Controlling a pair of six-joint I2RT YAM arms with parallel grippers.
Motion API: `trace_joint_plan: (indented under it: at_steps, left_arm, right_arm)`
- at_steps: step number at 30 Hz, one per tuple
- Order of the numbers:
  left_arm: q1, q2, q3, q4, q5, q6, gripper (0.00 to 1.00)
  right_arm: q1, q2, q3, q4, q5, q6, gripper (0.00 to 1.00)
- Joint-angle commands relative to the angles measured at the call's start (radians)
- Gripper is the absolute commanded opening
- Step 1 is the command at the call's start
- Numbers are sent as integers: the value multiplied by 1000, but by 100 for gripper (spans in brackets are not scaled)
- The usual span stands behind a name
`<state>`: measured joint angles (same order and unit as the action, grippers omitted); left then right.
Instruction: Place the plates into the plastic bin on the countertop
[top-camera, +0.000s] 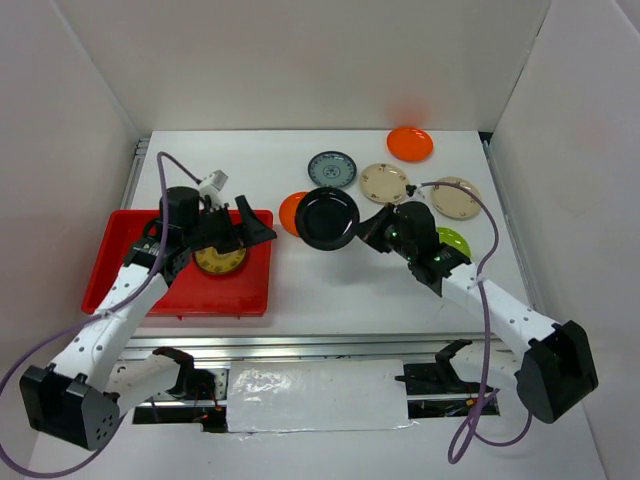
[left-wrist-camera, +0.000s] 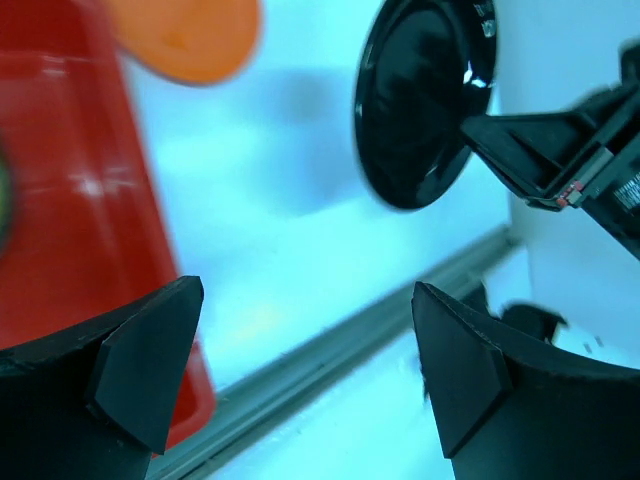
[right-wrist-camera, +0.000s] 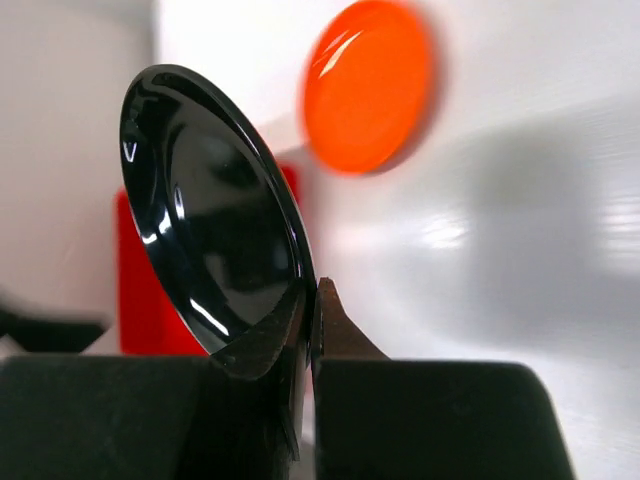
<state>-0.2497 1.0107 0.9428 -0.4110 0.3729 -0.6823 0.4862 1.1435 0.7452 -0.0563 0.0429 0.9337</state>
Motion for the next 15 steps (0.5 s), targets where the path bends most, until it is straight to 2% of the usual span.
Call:
trace_joint_plan:
  at_steps: [1, 3, 8, 12, 13, 14, 15]
  left_arm:
    - [-46, 55, 50, 127, 195, 15, 99]
    - [-71, 92, 53, 153, 224, 4, 99]
    - [-112, 127, 62, 149, 152, 6, 97]
    - [-117, 160, 67, 118, 112, 17, 82]
    - [-117, 163, 68, 120, 116, 18, 62]
    - [-114, 169, 70, 121, 112, 15, 47]
    - [-114, 173, 74, 114, 103, 15, 15]
  right_arm:
    - [18, -37, -37, 122, -225, -88, 0]
    - [37, -39, -32, 153, -302, -105, 0]
    - [41, -44, -47, 263, -411, -82, 0]
    - [74, -44, -30, 273, -429, -88, 0]
    - [78, -41, -24, 260, -420, -91, 0]
    - [83, -34, -14, 247, -416, -98, 6]
    - [87, -22, 2, 239, -416, -99, 20]
